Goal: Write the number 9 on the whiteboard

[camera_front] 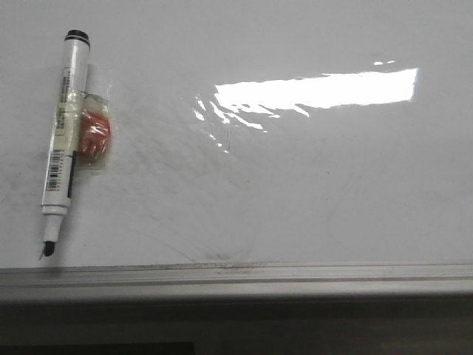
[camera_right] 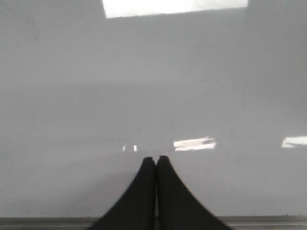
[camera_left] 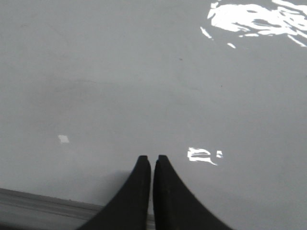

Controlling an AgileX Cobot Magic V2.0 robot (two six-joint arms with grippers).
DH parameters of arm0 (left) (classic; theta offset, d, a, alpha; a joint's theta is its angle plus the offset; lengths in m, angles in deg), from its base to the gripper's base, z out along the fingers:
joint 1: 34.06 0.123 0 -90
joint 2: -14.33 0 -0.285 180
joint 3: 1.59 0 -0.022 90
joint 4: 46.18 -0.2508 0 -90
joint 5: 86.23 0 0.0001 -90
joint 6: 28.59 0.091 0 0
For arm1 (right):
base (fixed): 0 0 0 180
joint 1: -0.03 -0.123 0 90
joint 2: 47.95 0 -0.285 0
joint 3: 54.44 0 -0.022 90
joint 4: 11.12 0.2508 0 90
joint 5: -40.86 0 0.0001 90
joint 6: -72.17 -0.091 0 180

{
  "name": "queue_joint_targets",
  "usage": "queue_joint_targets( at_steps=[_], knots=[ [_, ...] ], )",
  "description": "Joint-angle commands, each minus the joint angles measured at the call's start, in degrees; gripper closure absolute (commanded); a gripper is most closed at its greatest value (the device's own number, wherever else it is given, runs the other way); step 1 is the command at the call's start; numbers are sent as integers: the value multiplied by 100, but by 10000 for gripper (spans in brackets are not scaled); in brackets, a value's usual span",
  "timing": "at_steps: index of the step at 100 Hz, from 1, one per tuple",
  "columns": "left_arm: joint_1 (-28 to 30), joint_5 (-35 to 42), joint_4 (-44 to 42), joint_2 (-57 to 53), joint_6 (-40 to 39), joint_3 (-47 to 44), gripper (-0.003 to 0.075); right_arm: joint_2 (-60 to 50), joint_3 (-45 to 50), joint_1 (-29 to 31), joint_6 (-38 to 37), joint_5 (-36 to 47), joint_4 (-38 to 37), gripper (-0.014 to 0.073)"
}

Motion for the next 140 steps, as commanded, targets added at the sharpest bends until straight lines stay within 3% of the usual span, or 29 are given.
queue_joint_targets(
  at_steps=[1, 60, 78, 95, 123, 140],
  knots=[
    [3, 258, 15, -160, -35, -229, 741, -133, 56, 26, 27, 406, -31, 657],
    [3, 271, 15, -160, -35, -229, 741, -133, 56, 26, 27, 406, -31, 657],
    [3, 948, 15, -160, -35, -229, 741, -133, 56, 26, 27, 433, -31, 657],
    [3, 1542, 15, -160, -35, -229, 741, -133, 56, 26, 27, 1062, -31, 657],
    [3, 1597, 15, -160, -35, -229, 741, -133, 56, 26, 27, 2735, -31, 657],
    [3, 1597, 15, -160, -35, -229, 741, -124, 56, 26, 27, 2909, -31, 657]
  ],
)
